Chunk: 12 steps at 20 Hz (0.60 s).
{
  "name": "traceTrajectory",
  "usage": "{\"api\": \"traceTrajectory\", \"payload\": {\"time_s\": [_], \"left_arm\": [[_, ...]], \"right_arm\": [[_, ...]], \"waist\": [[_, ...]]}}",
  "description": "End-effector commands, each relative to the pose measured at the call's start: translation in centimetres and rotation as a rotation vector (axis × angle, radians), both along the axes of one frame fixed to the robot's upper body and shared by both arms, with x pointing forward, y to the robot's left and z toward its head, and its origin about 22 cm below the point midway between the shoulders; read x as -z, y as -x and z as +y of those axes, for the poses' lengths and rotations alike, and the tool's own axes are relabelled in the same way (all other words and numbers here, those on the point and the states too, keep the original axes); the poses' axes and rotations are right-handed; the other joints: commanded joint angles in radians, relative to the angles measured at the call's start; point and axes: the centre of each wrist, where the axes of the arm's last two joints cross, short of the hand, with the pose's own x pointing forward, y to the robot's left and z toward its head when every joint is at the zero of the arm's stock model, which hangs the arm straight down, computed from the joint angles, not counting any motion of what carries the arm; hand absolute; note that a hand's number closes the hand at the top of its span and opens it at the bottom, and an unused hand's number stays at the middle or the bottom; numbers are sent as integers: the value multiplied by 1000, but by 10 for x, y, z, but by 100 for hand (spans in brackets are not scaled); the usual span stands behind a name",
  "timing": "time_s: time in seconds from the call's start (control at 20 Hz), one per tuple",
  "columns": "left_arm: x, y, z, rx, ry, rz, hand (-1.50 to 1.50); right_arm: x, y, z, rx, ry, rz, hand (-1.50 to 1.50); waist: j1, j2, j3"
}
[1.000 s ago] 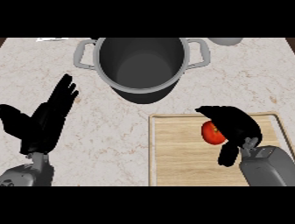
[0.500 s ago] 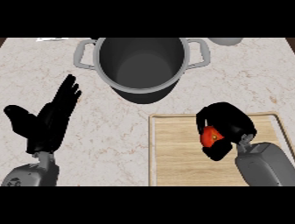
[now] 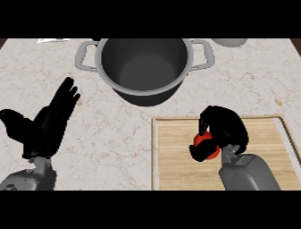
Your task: Pick the tomato from the tray and place it in the pot
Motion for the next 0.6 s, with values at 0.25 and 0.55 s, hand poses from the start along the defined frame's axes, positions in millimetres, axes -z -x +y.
{"api": "traceTrajectory", "payload": {"time_s": [0.25,0.55], "left_arm": [[-6,2,2,0,10,8,0],[4,10,-3,5,-15,11,0]], "right_arm": [[-53,39,56,370,108,-292,150],[-115,61,74,301,61,-475,150]], "waist": [[-6,-5,-1],[2,-1,0]]}}
